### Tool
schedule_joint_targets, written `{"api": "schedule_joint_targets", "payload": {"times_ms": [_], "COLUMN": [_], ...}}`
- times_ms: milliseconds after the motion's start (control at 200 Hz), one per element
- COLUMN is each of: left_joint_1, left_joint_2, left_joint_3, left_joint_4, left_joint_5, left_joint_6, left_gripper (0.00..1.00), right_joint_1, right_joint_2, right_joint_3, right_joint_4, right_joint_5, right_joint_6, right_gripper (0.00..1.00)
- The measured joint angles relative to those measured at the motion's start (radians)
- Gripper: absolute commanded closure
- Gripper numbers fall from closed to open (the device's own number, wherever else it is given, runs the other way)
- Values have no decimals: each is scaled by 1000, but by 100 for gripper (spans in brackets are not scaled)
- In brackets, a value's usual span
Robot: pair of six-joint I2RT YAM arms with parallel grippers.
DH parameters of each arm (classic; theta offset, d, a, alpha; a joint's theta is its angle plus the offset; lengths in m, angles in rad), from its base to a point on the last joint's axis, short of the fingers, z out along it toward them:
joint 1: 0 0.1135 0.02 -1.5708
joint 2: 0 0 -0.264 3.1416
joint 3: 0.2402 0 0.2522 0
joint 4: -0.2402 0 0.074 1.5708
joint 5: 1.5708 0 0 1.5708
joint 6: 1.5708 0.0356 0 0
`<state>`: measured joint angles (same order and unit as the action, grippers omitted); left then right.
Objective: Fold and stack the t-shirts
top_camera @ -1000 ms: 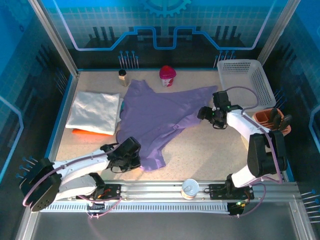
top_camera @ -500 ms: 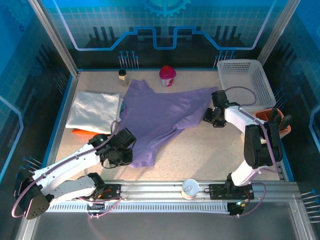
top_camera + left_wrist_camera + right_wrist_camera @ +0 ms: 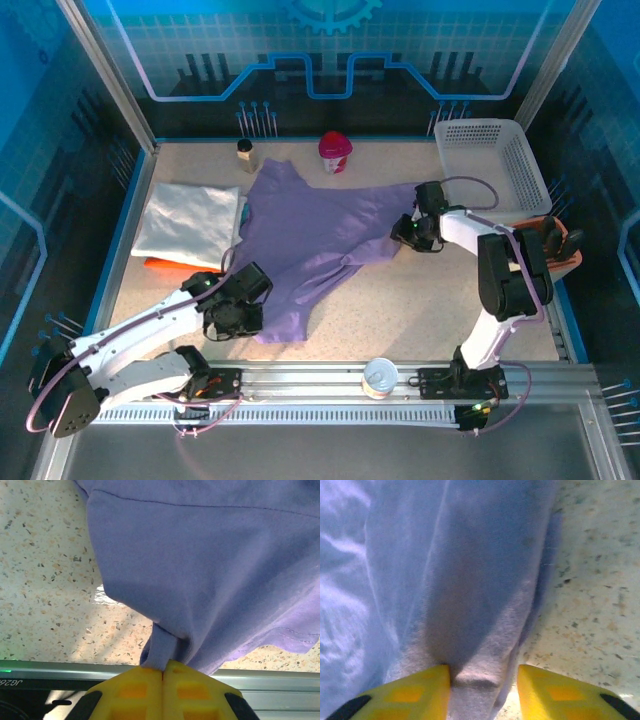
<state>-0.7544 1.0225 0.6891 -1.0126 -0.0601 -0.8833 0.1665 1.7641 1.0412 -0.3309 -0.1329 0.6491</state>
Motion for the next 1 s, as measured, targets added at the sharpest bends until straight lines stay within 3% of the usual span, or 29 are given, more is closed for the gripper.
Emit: {"api": "schedule_joint_targets", "payload": {"times_ms": [85,325,590,655,695,746,781,841,921,966,1001], "left_joint_1": [0,0,0,0,0,0,0,0,0,0,0], "left_joint_2": [2,6,7,7,7,7,7,7,11,16,22], "left_joint_3": [0,-6,-13,-13,-13,-13,-13,-14,-19,-23,-26], "left_joint_4": [8,31,50,54,57,62,64,71,84,87,93], "left_joint_5": [4,5,15,16,16,16,16,16,19,24,29], "left_joint_6": [0,0,0,0,0,1,1,1,1,1,1], "left_gripper": [99,99,99,99,98,98,98,98,97,97,97], "right_joint_1": [14,53,62,62,62,62,61,60,52,41,32], "right_joint_2": [0,47,286,354,388,418,425,419,375,325,282], "right_joint_3": [34,253,550,629,671,710,720,718,665,609,564], "right_joint_4": [-16,-83,-148,-178,-198,-225,-237,-257,-252,-255,-252], "right_joint_5": [-18,-61,-84,-76,-72,-64,-57,-49,-32,-19,-10], "right_joint_6": [26,50,69,58,50,25,11,-14,-47,-57,-68], "right_gripper": [100,100,100,88,70,39,28,21,20,22,29]}}
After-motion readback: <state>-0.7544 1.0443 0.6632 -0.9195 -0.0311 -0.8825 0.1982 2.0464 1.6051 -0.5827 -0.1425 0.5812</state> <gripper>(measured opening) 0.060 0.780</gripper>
